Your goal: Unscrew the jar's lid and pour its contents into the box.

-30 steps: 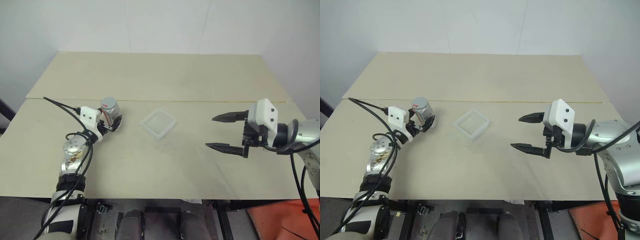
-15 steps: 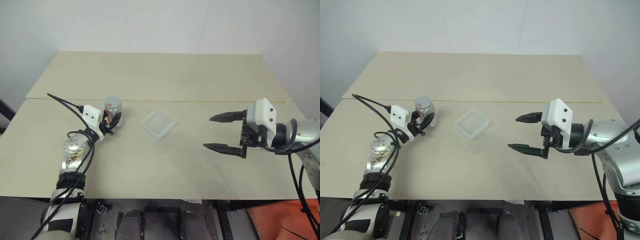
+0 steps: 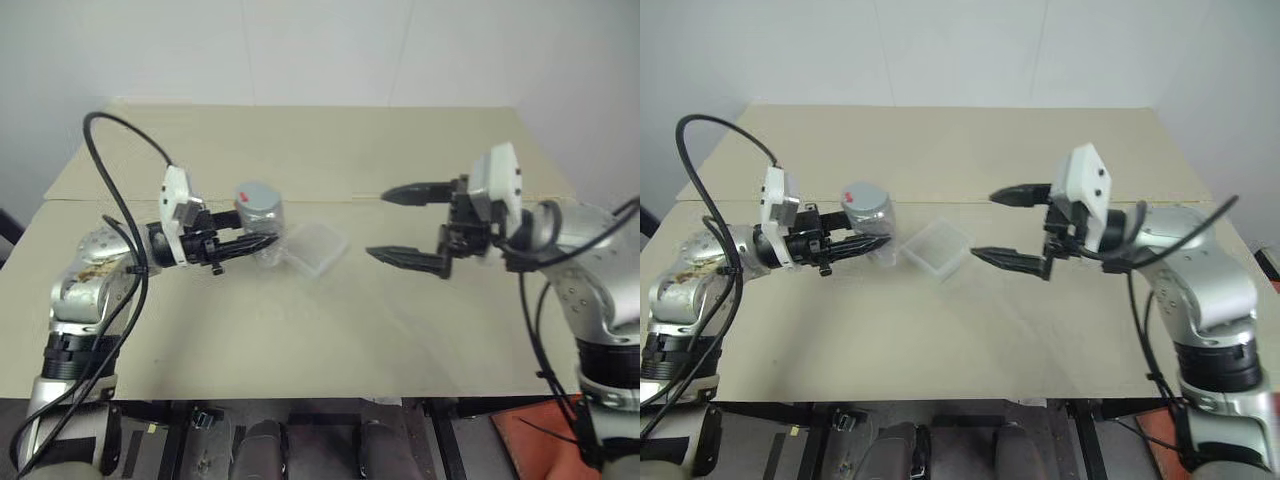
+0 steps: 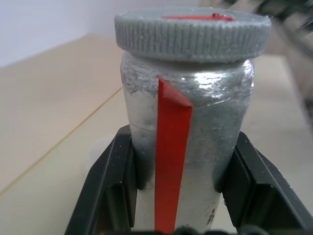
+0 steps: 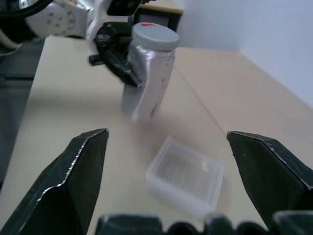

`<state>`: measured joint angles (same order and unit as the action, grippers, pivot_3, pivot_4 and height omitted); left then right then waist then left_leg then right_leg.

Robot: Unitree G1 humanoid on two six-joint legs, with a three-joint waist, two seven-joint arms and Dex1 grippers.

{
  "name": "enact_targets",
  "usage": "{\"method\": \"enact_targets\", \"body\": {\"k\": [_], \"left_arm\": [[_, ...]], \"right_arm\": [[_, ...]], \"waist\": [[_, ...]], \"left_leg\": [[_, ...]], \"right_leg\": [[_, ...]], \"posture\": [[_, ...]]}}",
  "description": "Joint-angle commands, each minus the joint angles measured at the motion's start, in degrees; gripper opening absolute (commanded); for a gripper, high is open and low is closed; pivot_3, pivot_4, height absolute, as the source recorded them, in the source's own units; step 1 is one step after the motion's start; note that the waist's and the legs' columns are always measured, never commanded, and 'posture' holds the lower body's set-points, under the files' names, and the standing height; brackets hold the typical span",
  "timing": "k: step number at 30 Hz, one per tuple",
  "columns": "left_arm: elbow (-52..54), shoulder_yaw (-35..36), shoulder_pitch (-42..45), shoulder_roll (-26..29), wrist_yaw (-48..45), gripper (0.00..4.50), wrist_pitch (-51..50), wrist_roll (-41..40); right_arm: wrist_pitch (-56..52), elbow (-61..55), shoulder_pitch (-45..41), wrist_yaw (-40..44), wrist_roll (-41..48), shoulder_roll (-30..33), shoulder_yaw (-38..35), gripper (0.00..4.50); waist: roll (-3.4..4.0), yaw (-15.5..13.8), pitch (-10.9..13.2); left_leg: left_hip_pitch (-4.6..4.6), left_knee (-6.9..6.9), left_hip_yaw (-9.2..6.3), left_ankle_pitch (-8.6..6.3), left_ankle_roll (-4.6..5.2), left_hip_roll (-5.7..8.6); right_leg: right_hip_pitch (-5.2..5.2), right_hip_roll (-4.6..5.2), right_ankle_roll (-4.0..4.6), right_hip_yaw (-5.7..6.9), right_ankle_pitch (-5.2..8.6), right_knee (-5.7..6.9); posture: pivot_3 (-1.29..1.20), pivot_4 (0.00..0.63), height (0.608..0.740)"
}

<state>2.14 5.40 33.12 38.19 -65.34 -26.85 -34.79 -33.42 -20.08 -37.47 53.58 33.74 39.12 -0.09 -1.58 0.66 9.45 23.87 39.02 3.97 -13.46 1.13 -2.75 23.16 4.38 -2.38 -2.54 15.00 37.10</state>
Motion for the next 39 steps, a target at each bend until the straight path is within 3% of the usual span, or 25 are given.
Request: {"method": "enact_targets", "body": {"k": [1, 7, 11, 25, 39], "left_arm": [[2.1, -0.5, 3.5, -3.4, 2.1, 1.92, -1.6, -2.5], [-1.6, -4.0, 6.9, -8.0, 1.7, 1.92, 0.3, 0.3], [-4.8, -6.5, 8.0, -8.0, -2.5, 1.92, 2.1, 2.3], [-14.7, -8.1, 12.7, -9.1, -7.8, 1.92, 6.6, 6.3], [-13.9, -8.0, 12.3, -9.7, -8.4, 1.92, 7.1, 6.9]], "right_arm": [[-4.4, -1.5, -5.1, -8.4, -0.8, -4.8, 1.8, 4.50], [-9.8, 1.4, -11.4, -16.0, -2.5, -11.5, 4.3, 4.50], [-11.3, 2.8, -14.1, -16.8, -1.6, -13.4, 3.5, 4.50], [-13.1, 0.9, -13.0, -12.8, 1.6, -11.6, 3.4, 4.50], [-13.2, 3.9, -13.2, -14.0, 0.3, -13.2, 4.9, 4.50]], "waist": [[0.00, 0.0, 0.0], [0.00, 0.0, 0.0], [0.00, 0.0, 0.0], [0.01, 0.1, 0.0], [0.00, 0.1, 0.0]], "left_leg": [[0.00, 0.01, 0.00, 0.01, -0.01, 0.00], [0.12, 0.02, 0.04, 0.01, 0.00, 0.03], [0.19, 0.03, 0.05, 0.01, -0.01, 0.03], [0.33, 0.07, 0.02, 0.01, 0.00, 0.04], [0.42, 0.07, 0.01, 0.01, 0.00, 0.04]], "right_leg": [[0.00, 0.00, 0.00, 0.00, 0.00, 0.00], [0.09, 0.00, 0.00, 0.01, 0.00, 0.00], [0.15, -0.01, 0.01, 0.04, 0.00, 0.01], [0.25, -0.01, 0.01, 0.10, 0.00, 0.01], [0.33, 0.00, 0.01, 0.10, 0.00, 0.01]], "posture": [[0.00, 0.150, 0.740], [0.00, 0.150, 0.740], [0.00, 0.150, 0.740], [0.00, 0.150, 0.740], [0.00, 0.150, 0.740]]}}
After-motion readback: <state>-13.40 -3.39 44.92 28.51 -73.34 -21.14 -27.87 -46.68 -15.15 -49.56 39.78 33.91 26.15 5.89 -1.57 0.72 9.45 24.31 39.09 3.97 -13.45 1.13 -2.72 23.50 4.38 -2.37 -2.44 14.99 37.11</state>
